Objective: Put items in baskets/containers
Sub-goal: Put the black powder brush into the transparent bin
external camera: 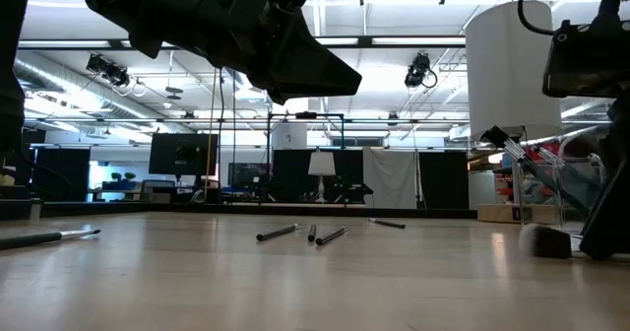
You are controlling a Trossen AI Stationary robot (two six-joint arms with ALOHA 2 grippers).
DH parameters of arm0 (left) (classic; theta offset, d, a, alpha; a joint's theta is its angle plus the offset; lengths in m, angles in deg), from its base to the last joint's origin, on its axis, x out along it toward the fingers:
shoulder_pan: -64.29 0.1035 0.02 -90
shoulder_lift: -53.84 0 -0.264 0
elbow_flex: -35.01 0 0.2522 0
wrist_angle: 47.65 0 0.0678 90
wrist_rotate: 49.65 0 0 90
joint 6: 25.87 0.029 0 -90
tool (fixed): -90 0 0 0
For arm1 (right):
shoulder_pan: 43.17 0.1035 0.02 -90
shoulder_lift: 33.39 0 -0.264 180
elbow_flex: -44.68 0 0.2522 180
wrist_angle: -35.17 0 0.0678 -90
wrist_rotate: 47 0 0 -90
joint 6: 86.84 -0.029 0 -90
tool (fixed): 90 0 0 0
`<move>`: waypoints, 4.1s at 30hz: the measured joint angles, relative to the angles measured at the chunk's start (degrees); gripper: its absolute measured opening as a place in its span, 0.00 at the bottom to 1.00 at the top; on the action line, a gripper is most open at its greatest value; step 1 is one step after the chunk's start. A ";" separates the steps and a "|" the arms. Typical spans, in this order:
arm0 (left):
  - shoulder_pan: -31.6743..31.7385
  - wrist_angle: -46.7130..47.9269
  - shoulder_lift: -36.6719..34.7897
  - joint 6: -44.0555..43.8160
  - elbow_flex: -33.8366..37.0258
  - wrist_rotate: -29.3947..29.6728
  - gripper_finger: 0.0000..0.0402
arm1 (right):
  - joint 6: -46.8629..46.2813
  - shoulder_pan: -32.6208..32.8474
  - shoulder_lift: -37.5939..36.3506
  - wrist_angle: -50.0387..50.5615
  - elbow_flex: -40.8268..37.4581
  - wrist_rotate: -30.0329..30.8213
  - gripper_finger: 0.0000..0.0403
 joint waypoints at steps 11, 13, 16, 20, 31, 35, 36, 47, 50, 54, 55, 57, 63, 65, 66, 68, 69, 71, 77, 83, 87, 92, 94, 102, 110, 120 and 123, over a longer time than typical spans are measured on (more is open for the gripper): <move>-0.01 0.93 0.00 -0.01 0.00 -0.01 0.29 | 3.84 1.98 0.62 -11.13 -7.08 3.25 0.31; 0.00 1.28 0.00 -0.03 0.00 0.00 0.29 | 3.67 2.67 1.02 -12.43 -8.47 5.09 0.24; -0.02 1.38 0.00 -0.04 0.00 0.00 0.29 | 3.93 3.49 1.06 -12.74 -9.45 6.65 0.11; -0.01 1.61 0.00 -0.04 0.00 -0.01 0.29 | 5.58 3.75 1.21 -13.61 -9.49 7.79 0.06; 0.00 1.66 0.00 -0.09 0.00 0.00 0.29 | 4.84 7.34 -4.55 -18.28 -9.94 31.55 0.06; 0.00 1.62 0.00 1.82 0.00 -0.48 0.29 | 17.78 7.60 -6.81 -31.30 -9.88 39.60 0.06; 0.00 1.31 0.09 2.92 0.00 -1.23 0.29 | 23.38 7.41 -6.98 -36.07 -9.87 39.61 0.06; -0.04 -26.49 9.76 13.54 -0.47 -18.14 0.29 | 87.12 -0.18 -7.30 -92.75 -9.79 16.36 0.05; 0.06 -31.87 11.54 13.52 -2.04 -19.51 0.29 | 91.05 -3.65 -7.30 -95.18 -9.79 11.13 0.05; 0.17 -31.42 11.74 12.72 -4.41 -19.91 0.29 | 91.50 -7.78 -7.08 -95.87 -9.75 4.73 0.05; 0.17 -31.45 11.74 12.21 -4.80 -20.74 0.29 | 91.51 -8.35 -7.04 -95.76 -9.75 4.30 0.05; 0.17 -31.25 11.74 11.96 -5.65 -22.71 0.29 | 91.48 -9.11 -7.04 -95.78 -9.75 3.79 0.05; 0.17 -31.17 11.74 10.67 -7.25 -23.76 0.29 | 92.11 -9.37 -7.04 -95.84 -9.73 3.52 0.05; 0.17 -31.48 11.74 10.50 -8.03 -23.80 0.29 | 91.86 -9.37 -7.04 -95.71 -9.73 3.50 0.05; 0.17 -31.58 11.74 10.50 -8.38 -23.82 0.29 | 91.86 -9.39 -7.04 -95.71 -9.73 3.50 0.05; 0.16 -31.44 11.74 10.48 -8.79 -23.86 0.29 | 92.08 -9.39 -7.04 -95.75 -9.73 3.54 0.05; 0.17 -31.38 11.74 10.49 -8.89 -23.86 0.29 | 92.23 -9.41 -7.04 -95.79 -9.73 3.73 0.05; 0.17 -31.36 11.74 10.48 -9.09 -23.84 0.29 | 92.53 -9.51 -7.04 -95.86 -9.73 3.98 0.05; 0.17 -31.33 11.74 10.52 -9.09 -23.68 0.26 | 92.37 -10.20 -7.04 -95.44 -9.73 3.92 0.05; 0.17 -29.49 11.69 11.20 -9.09 -23.91 0.11 | 90.16 -10.26 -7.04 -93.35 -9.73 4.38 0.05; 0.01 -27.07 11.69 11.19 -9.03 -24.19 0.11 | 86.16 -10.09 -7.06 -90.12 -9.73 4.37 0.09; -0.09 -17.54 11.59 8.77 -9.13 -20.46 0.11 | 85.54 -5.77 -8.26 -85.58 -9.73 15.14 0.19; -0.04 -12.72 11.72 7.25 -9.05 -17.68 0.11 | 85.40 -3.24 -9.96 -81.82 -9.62 23.12 0.25; 1.38 -4.85 11.72 1.21 -9.05 -14.67 0.11 | 57.37 -0.93 -15.10 -53.18 -9.64 26.74 0.48; 1.51 -4.63 11.72 1.36 -9.05 -14.60 0.11 | 46.35 -7.87 -13.02 -45.52 -9.65 17.98 0.56; 1.51 -4.29 11.72 1.47 -9.05 -14.60 0.12 | 55.32 -13.06 -12.85 -54.60 -9.64 7.80 0.42; 1.51 -4.31 11.72 1.46 -9.05 -14.60 0.12 | 55.82 -13.54 -12.84 -54.57 -9.65 7.53 0.37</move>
